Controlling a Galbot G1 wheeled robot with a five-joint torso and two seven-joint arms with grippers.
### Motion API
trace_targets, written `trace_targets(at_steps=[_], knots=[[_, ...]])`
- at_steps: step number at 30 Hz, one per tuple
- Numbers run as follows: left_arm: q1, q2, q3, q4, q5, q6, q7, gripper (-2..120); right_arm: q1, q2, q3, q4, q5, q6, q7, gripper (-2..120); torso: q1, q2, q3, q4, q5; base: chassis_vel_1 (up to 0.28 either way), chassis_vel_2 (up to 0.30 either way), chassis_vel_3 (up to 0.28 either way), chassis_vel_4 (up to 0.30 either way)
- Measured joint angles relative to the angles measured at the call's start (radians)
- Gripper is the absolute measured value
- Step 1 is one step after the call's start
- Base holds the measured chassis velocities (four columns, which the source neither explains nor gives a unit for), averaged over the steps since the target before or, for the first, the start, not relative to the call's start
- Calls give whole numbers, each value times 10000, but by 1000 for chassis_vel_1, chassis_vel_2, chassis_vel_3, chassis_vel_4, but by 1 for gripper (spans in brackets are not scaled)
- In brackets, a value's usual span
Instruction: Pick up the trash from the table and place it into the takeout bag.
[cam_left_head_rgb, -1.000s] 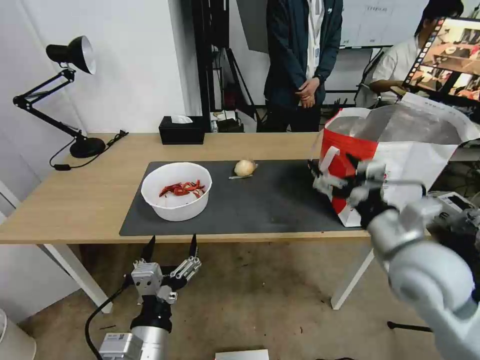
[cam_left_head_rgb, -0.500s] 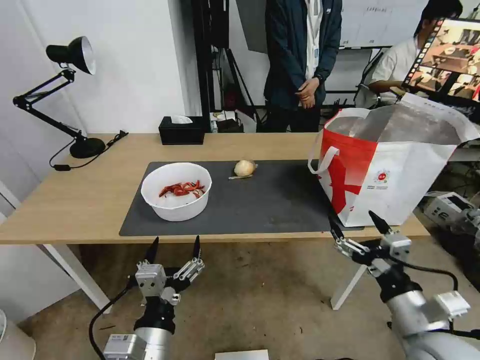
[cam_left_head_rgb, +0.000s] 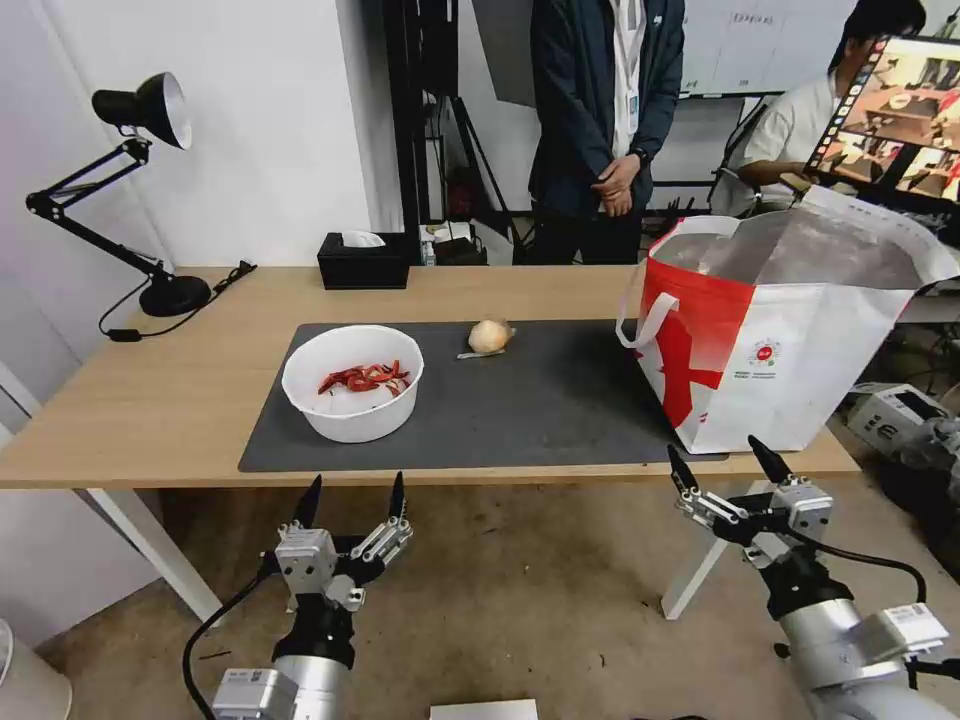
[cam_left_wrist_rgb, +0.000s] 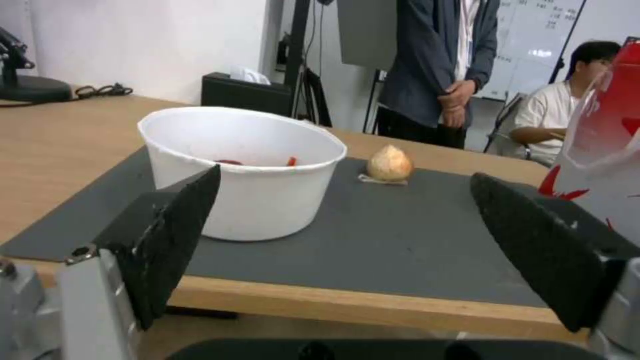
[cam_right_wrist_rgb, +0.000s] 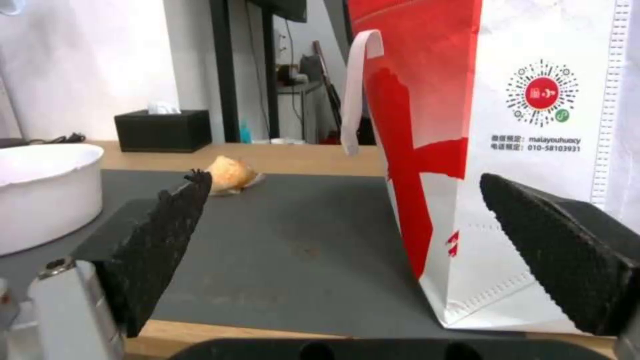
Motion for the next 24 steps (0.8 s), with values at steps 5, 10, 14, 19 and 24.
trace_targets(at_steps=[5,10,14,19,24], knots=[[21,-1,32,-10,10,0,-2,100,106,-32,-18,-53,35,-64,52,100,0,0,0,0,0,0,0,0,0],[15,-2,60,-12,12,-1,-12,100,621,-111,-317,-260,58,-546,451,100,0,0,0,-3,0,0,0,0,0],[26,-2,79,-53,9,-3,-22,100,2006,-454,-1009,-881,176,-1298,936,100,0,-1,0,-3,1,0,0,0,0],[104,-2,63,-114,0,-10,-31,100,4769,-961,-2660,-2279,754,-2172,1220,100,1,-1,2,3,0,0,0,0,0],[115,1,22,-116,-24,-25,-31,100,7717,-840,-5011,-4039,1168,-2745,1711,100,1,-1,3,5,-2,0,0,0,0]])
